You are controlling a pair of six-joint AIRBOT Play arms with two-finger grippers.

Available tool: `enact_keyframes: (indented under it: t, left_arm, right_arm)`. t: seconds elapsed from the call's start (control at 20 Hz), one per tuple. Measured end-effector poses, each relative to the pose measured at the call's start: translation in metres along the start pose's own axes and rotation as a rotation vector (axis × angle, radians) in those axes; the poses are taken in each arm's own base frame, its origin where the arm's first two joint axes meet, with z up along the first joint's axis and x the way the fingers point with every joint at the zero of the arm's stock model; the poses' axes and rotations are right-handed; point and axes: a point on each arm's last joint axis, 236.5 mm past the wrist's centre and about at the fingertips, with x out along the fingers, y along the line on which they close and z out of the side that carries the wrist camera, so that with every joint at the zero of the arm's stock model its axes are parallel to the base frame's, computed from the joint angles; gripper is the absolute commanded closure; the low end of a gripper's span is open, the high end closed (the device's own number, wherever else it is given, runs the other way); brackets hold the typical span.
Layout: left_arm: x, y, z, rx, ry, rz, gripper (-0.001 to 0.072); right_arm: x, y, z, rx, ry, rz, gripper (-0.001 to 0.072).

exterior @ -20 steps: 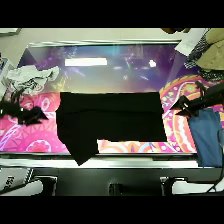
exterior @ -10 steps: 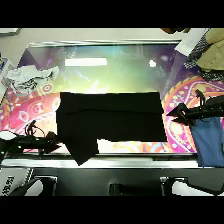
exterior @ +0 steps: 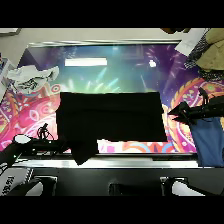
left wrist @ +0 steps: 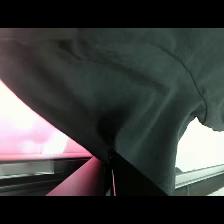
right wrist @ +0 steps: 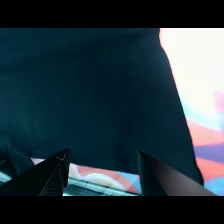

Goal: Fold the clothes and pants, and hang the long-sleeved shirts on hangers.

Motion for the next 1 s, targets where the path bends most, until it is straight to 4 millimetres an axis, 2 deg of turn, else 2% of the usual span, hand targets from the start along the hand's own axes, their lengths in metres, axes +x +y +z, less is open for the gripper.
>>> enact_keyframes:
  t: [0.15,0.3,0.55,0.65,0.8,1.0]
  left_arm:
    - [0.003,-0.001,-0.001,0.002,0.001,0.000,0.0688]
    - [0.004,-0.002,-0.002,0.004,0.003,-0.001,0.0688]
    - [0.005,-0.003,-0.003,0.005,0.006,-0.002,0.0689]
    - [0.005,-0.003,-0.003,0.005,0.007,-0.002,0.0688]
    - [0.005,-0.003,-0.003,0.004,0.007,-0.003,0.0689]
    - [0.005,-0.003,-0.003,0.004,0.008,-0.003,0.0688]
  right_arm:
    - [0.001,-0.004,-0.004,0.017,0.023,-0.005,0.0231]
    - [0.009,-0.028,-0.016,0.073,0.099,-0.050,0.0216]
    - [0.031,-0.072,-0.054,0.152,0.252,-0.140,0.0219]
    - [0.041,-0.084,-0.067,0.173,0.284,-0.156,0.0219]
    - [0.053,-0.092,-0.083,0.188,0.319,-0.151,0.0219]
    - [0.061,-0.091,-0.083,0.195,0.304,-0.128,0.0232]
